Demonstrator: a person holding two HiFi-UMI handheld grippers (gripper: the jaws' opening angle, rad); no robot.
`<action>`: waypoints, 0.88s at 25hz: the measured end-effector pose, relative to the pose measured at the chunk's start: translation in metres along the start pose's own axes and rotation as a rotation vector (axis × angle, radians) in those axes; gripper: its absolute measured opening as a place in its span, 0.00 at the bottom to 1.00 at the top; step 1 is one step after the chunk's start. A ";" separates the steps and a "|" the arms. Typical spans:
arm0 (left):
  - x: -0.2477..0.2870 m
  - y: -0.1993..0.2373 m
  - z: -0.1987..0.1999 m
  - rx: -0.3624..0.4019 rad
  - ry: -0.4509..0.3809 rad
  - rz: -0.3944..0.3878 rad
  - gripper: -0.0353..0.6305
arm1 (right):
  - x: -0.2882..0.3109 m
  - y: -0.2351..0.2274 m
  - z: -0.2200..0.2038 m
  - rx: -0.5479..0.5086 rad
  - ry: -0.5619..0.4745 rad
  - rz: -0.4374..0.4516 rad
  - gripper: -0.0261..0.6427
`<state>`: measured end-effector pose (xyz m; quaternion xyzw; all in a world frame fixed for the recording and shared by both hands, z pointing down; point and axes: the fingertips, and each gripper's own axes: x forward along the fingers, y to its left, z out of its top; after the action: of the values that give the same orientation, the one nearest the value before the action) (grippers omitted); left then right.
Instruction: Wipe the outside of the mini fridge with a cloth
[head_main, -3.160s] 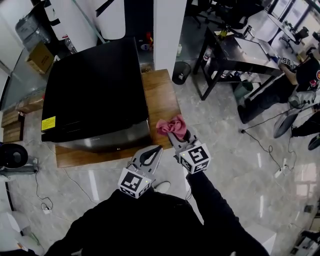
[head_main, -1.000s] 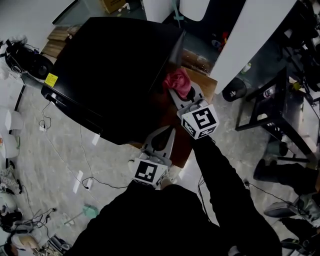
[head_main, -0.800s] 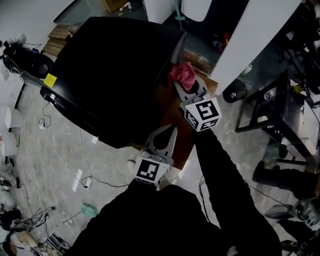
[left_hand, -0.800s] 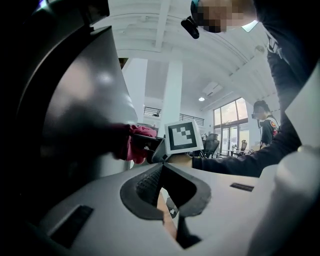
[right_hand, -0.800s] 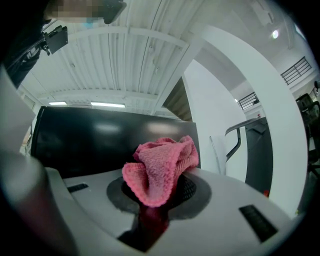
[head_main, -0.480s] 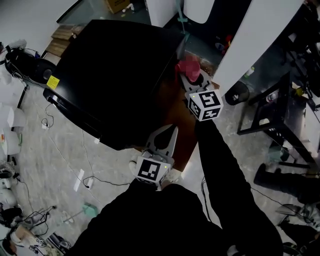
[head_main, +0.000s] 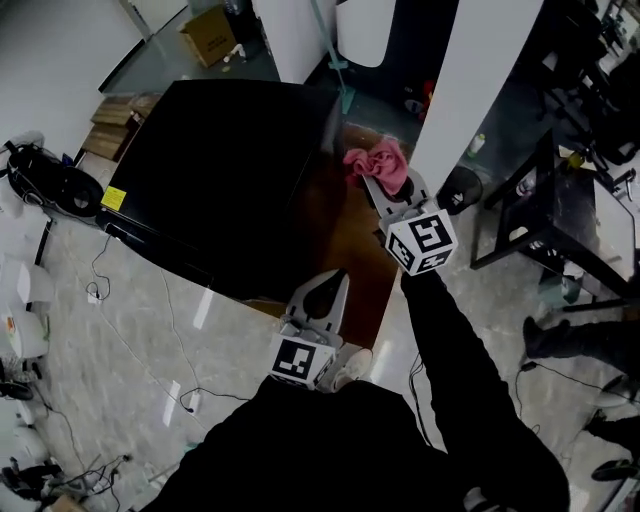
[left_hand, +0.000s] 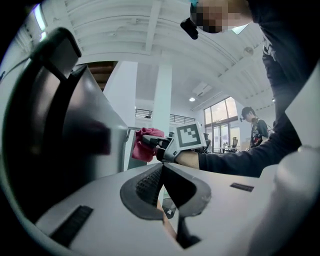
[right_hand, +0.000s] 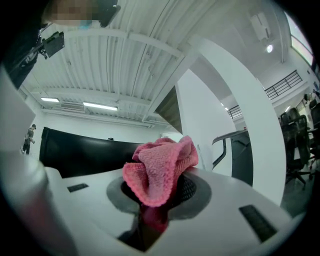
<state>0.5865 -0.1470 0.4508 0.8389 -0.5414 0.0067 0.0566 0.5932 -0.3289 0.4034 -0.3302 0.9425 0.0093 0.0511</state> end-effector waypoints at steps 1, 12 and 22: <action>-0.007 -0.004 -0.001 0.003 -0.003 -0.015 0.06 | -0.013 0.007 0.002 -0.006 0.002 -0.005 0.18; -0.123 -0.005 -0.049 -0.007 0.045 -0.086 0.06 | -0.114 0.156 -0.067 0.075 0.143 -0.079 0.18; -0.165 0.003 -0.094 0.018 0.092 -0.075 0.06 | -0.138 0.230 -0.140 0.126 0.246 -0.071 0.18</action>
<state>0.5207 0.0112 0.5327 0.8578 -0.5064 0.0482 0.0742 0.5448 -0.0703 0.5528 -0.3581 0.9281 -0.0921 -0.0439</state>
